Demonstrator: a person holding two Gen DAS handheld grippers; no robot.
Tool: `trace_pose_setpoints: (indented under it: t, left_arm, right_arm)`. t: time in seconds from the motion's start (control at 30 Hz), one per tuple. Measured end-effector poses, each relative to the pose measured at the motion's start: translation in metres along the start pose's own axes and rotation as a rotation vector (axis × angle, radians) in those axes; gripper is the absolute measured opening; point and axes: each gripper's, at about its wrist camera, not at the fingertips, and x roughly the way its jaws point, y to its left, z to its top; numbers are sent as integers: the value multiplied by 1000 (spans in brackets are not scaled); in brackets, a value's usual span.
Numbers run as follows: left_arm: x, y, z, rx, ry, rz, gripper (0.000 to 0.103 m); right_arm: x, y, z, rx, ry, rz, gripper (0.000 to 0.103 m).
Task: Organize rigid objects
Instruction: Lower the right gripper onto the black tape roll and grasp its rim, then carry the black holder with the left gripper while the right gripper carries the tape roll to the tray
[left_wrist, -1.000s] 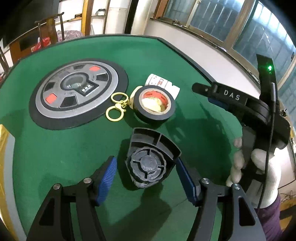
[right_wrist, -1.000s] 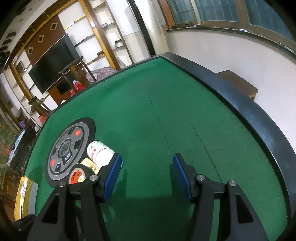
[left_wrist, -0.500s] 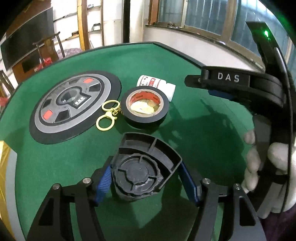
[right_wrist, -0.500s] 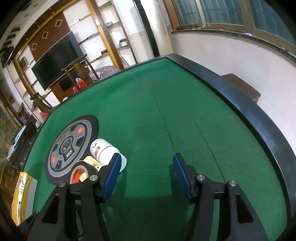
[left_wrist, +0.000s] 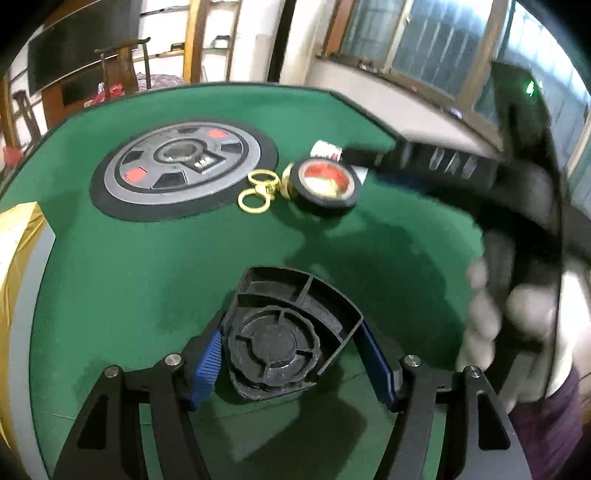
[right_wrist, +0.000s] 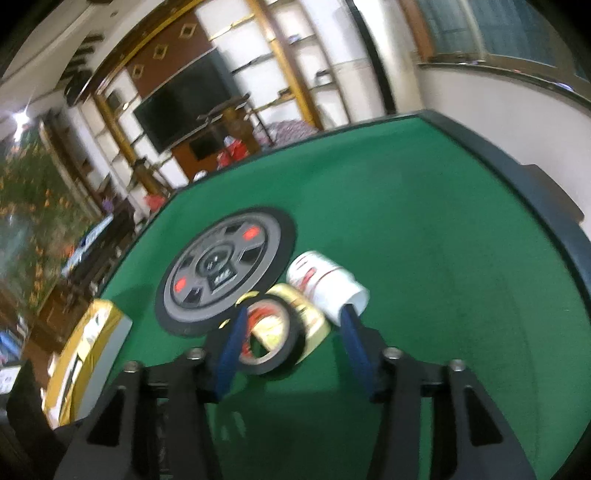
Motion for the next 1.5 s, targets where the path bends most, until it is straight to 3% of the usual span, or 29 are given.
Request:
trace_pose_setpoints:
  t: [0.13, 0.37, 0.53, 0.87, 1.1, 1.5]
  left_arm:
    - [3, 0, 1, -15, 6, -1, 71]
    - [1, 1, -1, -34, 1, 2, 72]
    - [-2, 9, -1, -62, -10, -38, 71]
    - [-38, 0, -14, -7, -68, -49, 71]
    - [-76, 3, -30, 3, -92, -93, 71]
    - [-117, 35, -61, -41, -119, -129, 71]
  right_arm:
    - [11, 12, -6, -57, 28, -36, 28]
    - [25, 22, -8, -115, 35, -87, 17]
    - [20, 17, -11, -90, 35, -74, 16]
    - [3, 18, -15, -81, -26, -108, 16]
    - [-12, 40, -28, -157, -48, -229, 16]
    - [-40, 83, -61, -244, -24, -276, 17]
